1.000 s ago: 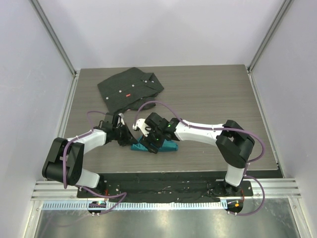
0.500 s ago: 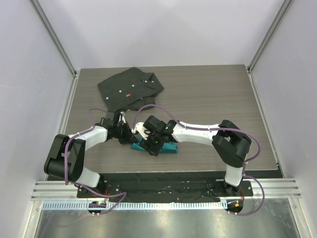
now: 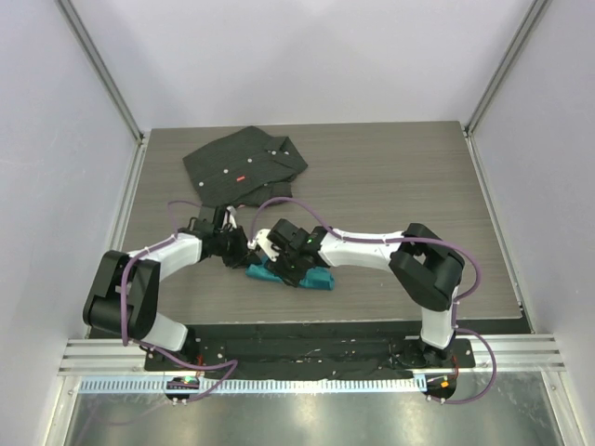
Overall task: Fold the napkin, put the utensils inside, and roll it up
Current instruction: Roll the napkin with the utensil
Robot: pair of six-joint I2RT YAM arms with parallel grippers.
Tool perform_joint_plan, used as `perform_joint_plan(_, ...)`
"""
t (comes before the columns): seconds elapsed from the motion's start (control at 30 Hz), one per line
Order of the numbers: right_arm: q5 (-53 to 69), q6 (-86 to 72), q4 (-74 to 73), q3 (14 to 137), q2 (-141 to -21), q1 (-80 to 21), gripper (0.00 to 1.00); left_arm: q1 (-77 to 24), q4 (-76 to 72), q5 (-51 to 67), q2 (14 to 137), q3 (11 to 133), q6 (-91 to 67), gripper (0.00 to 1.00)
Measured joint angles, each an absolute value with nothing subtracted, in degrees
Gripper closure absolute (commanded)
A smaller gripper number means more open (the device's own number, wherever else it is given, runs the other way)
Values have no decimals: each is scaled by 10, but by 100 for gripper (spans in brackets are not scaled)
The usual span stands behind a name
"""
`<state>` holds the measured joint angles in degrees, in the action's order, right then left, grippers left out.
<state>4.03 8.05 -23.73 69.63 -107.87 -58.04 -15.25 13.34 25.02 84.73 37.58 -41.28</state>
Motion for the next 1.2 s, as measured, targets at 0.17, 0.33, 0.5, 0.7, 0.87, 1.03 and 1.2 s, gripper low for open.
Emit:
perform_joint_plan(0.17,63,65,-244,700,-1080,-576,65,-144,154,226,845,403,-399,22)
perform_joint_plan(0.33,159,43,-260,707,-1088,-557,66,-130,186,163,797,407,-398,16)
perform_joint_plan(0.5,281,22,-280,731,-1120,-522,66,-129,190,151,744,394,-399,16)
perform_joint_plan(0.7,390,7,-316,764,-1167,-475,66,-130,185,169,684,336,-404,19)
perform_joint_plan(0.87,432,1,-342,786,-1194,-459,66,-131,170,186,651,308,-415,23)
perform_joint_plan(1.03,460,-4,-358,794,-1209,-456,66,-132,138,206,651,283,-427,36)
perform_joint_plan(1.2,471,-8,-366,798,-1217,-455,65,-133,108,224,667,266,-440,51)
